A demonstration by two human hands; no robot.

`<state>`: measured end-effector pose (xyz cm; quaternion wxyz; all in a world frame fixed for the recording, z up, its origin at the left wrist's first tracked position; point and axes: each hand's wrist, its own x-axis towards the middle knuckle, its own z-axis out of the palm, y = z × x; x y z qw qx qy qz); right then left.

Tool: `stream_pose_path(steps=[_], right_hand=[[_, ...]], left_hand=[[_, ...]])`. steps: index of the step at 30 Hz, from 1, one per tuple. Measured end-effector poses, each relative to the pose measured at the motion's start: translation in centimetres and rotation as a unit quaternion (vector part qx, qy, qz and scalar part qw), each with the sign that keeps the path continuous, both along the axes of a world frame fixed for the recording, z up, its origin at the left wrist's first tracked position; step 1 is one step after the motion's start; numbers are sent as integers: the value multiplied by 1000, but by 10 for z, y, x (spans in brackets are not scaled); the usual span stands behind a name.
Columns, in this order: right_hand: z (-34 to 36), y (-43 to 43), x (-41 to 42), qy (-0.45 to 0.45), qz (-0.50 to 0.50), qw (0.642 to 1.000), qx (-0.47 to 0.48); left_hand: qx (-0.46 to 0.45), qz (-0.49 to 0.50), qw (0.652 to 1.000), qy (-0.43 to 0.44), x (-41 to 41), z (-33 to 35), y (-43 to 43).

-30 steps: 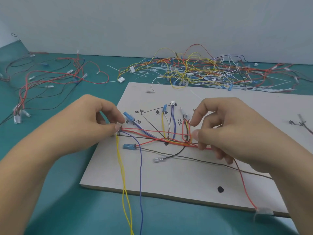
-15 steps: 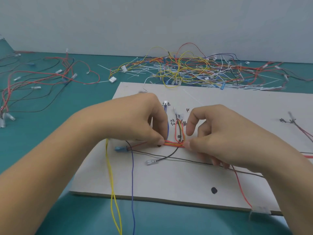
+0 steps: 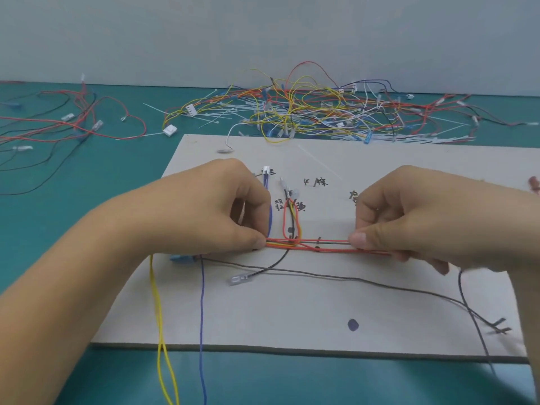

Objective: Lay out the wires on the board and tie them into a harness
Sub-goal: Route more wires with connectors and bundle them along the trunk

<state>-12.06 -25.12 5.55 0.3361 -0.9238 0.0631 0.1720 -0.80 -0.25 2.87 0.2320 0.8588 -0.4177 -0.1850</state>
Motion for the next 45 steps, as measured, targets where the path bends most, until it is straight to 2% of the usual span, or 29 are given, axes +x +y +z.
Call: stream_pose_path(steps=[6,17,24,30,38,41,45], right_hand=[[-4,-9,0,34,-8,999,-34],[-3,-17,4,27,-23,997,-70],[-4,-26,3,33,-26,998,-52],[-5,-33,7,49,-13,997,-51],[-3,-46,10,74,12,997,-33],[-3,-51,8,53,8,998,-22],[-5,-59,-1,-35,8,998,-52]], left_hand=[[-34,10,999,-26,-4,-1,-4],[-111,8,993,-41,-15,-9,-18],[-110,-62,987,-99,-26,-12,-30],[-109,-40,984,-136,-31,-17,-41],[-31,-7,996,-87,-24,-9,-52],[-22,-12,996,-84,-22,-7,-55],[-57,-9,996,-62,-25,-13,-49]])
